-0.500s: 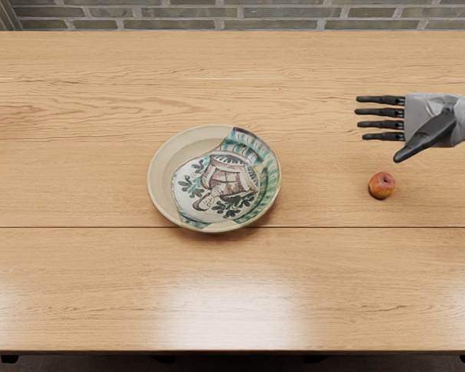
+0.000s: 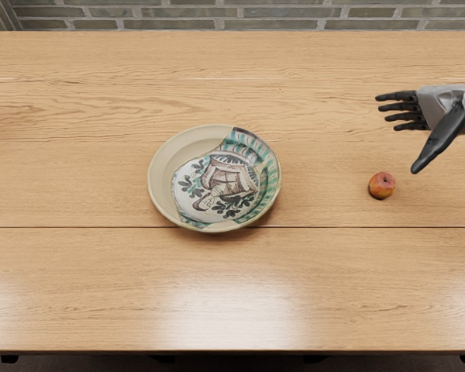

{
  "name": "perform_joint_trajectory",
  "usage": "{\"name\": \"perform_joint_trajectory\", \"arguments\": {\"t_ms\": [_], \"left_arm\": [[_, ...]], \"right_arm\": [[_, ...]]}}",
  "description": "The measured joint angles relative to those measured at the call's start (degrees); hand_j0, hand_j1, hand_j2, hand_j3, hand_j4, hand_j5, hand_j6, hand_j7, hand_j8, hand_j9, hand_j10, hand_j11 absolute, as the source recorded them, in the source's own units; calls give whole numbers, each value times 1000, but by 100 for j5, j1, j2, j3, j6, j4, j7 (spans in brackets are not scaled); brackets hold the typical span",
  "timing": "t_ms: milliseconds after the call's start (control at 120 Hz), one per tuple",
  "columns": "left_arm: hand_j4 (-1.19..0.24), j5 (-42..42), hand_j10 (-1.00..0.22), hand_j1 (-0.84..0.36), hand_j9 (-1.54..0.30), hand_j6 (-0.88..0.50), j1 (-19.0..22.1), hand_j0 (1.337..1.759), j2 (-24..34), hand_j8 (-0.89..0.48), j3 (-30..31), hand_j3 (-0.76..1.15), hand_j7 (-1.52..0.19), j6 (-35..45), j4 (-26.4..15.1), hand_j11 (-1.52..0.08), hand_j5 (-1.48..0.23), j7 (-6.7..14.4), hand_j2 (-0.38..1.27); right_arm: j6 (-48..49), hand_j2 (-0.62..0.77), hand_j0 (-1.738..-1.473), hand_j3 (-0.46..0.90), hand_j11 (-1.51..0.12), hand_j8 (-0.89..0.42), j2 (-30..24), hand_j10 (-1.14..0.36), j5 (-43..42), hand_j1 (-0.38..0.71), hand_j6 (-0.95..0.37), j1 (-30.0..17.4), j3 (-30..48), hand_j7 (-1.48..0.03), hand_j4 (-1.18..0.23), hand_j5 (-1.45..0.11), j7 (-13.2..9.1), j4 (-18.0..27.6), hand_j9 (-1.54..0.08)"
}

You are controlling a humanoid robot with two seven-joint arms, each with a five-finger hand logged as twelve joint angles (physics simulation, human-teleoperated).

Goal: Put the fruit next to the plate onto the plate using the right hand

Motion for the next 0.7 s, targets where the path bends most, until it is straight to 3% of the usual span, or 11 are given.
{"name": "perform_joint_trajectory", "arguments": {"t_ms": [167,325,500,700], "left_arm": [[0,0,0,349,0,0,0,1658,0,0,-1,0,0,0,1,0,0,0,0],[0,0,0,349,0,0,0,1658,0,0,-1,0,0,0,0,0,0,0,0],[0,0,0,349,0,0,0,1658,0,0,0,0,0,0,0,0,0,0,0],[0,0,0,349,0,0,0,1658,0,0,0,0,0,0,-1,0,0,0,0]], "right_arm": [[-956,0,-1658,0,0,-3,-44,-2,-1235,-349,-3,63,-50,0,-3,0,61,894,0],[-1996,1,-1658,0,0,-4,-262,-3,-1619,-349,-5,23,-216,0,-4,0,32,1765,0],[-2956,1,-1658,0,0,-5,-414,-4,-1742,-349,-6,-17,-779,0,-5,-1,62,2347,0],[-3698,0,-1658,0,-10,-13,-433,-12,-1941,-341,-15,-161,-1223,-10,-13,-11,110,2700,-10]]}}
